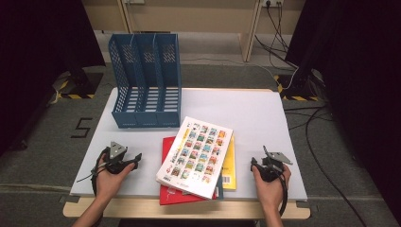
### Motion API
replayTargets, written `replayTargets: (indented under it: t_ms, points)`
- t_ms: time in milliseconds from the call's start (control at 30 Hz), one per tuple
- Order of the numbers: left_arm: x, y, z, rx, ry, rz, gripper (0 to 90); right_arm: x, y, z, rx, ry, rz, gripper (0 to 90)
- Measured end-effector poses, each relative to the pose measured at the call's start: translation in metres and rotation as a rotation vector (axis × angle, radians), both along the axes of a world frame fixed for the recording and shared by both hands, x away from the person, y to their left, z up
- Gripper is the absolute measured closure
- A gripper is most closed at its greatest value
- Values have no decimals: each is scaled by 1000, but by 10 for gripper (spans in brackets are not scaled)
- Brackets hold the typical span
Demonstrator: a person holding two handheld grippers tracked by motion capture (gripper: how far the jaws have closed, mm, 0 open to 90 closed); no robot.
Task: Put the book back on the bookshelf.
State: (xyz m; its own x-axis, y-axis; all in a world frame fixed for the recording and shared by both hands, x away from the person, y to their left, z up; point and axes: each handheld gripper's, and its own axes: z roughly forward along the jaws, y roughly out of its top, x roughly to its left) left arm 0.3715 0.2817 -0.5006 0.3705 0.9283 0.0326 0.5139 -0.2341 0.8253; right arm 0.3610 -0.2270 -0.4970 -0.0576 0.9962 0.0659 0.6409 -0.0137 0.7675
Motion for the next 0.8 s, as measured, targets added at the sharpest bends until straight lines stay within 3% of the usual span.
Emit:
replayTargets:
  t_ms: [133, 167, 267, 367, 400, 467, 500, 533, 600, 667, 733, 767, 800]
  points:
    - [1, 1, 1, -24, 13, 0, 334, 0, -1, 1, 4, 8, -3, 417]
    - [2, -1, 3, -64, 29, -13, 334, 3, -3, 5, 25, 31, -7, 437]
    - [3, -4, 10, -72, 19, -26, 344, 6, -5, 14, 81, 48, 2, 472]
    - [1, -15, 34, -115, -13, -86, 357, 13, 1, 28, 147, 56, 28, 485]
    - [1, -15, 34, -115, -13, -86, 359, 16, 4, 34, 165, 61, 41, 485]
    - [-1, -23, 46, -147, -24, -128, 361, 20, 8, 40, 174, 63, 55, 484]
    - [-5, -33, 56, -163, -23, -170, 364, 28, 18, 53, 197, 75, 85, 480]
    - [-5, -33, 56, -163, -23, -170, 365, 28, 18, 53, 197, 75, 85, 480]
    - [-8, -49, 63, -178, -12, -241, 368, 40, 30, 66, 224, 90, 126, 477]
    - [-9, -56, 63, -171, -6, -263, 370, 45, 34, 71, 232, 93, 136, 474]
    - [-9, -64, 62, -164, 6, -289, 380, 61, 44, 84, 285, 111, 159, 464]
    - [-8, -67, 61, -165, 13, -296, 380, 61, 44, 84, 285, 111, 159, 464]
    - [-5, -74, 58, -164, 31, -310, 386, 71, 51, 87, 309, 150, 174, 459]
